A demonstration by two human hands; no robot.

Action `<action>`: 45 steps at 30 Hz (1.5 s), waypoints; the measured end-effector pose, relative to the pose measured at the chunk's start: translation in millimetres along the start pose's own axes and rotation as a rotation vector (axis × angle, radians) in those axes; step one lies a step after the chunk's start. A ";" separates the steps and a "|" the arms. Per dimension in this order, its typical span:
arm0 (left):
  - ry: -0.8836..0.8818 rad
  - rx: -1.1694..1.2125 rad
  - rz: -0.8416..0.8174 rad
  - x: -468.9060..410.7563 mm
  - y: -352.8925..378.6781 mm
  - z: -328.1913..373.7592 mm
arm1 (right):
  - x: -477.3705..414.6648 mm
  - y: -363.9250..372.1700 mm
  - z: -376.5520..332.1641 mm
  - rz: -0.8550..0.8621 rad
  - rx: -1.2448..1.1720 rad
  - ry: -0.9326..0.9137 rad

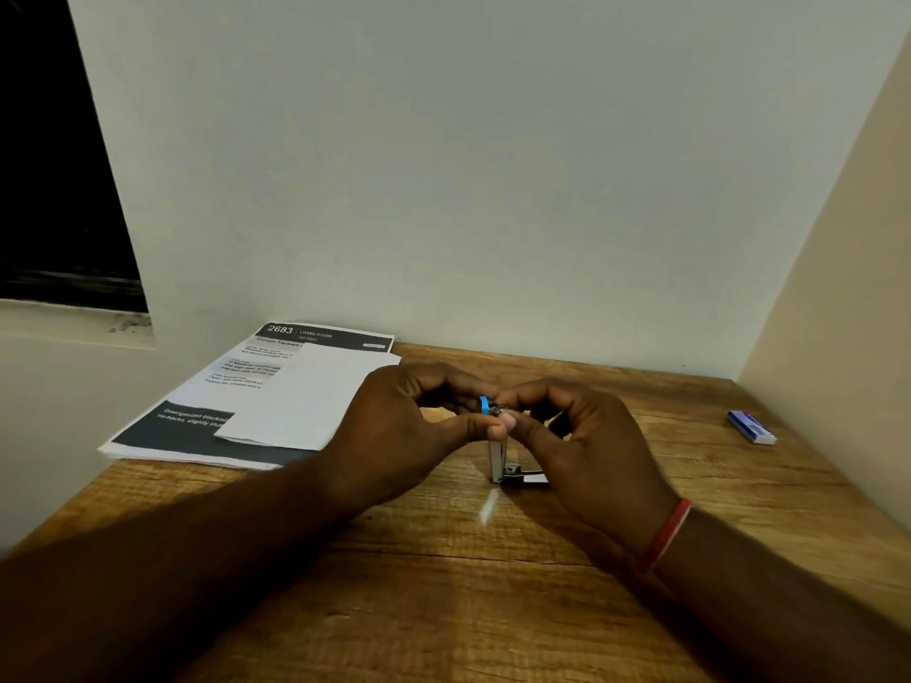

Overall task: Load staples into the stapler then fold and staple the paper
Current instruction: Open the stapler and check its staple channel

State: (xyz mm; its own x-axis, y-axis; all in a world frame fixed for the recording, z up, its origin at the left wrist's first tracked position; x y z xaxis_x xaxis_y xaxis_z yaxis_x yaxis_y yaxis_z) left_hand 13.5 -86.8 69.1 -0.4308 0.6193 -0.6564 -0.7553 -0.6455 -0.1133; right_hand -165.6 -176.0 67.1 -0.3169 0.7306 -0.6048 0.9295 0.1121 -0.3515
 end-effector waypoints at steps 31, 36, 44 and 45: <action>-0.080 -0.157 -0.117 -7.3 -10.5 -28.1 | -20.8 -14.6 53.5 0.036 -0.155 0.209; 0.025 -0.319 -0.308 2.3 1.6 -27.8 | -23.0 -12.7 58.7 0.032 -0.210 0.230; 0.210 -0.386 -0.417 12.1 18.2 -17.1 | -16.8 -3.5 52.0 -0.038 -0.258 0.235; 0.232 -0.402 -0.425 13.1 20.1 -15.9 | -16.1 -2.8 50.8 -0.047 -0.263 0.233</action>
State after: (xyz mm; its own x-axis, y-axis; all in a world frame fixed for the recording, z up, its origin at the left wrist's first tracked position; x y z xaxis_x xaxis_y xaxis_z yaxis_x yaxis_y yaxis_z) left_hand 0.5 -98.8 46.4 0.0193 0.7747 -0.6320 -0.5727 -0.5096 -0.6421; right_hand -172.7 -222.4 41.5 -0.3373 0.8510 -0.4025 0.9413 0.2971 -0.1605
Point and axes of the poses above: each hand's wrist, its own x-axis away from the middle knuckle, its own y-axis out of the palm, z = x × y, the point moved 8 cm from there along -x, towards the middle knuckle, and after that the axes turned 15 degrees about z, right-handed, at the moved point
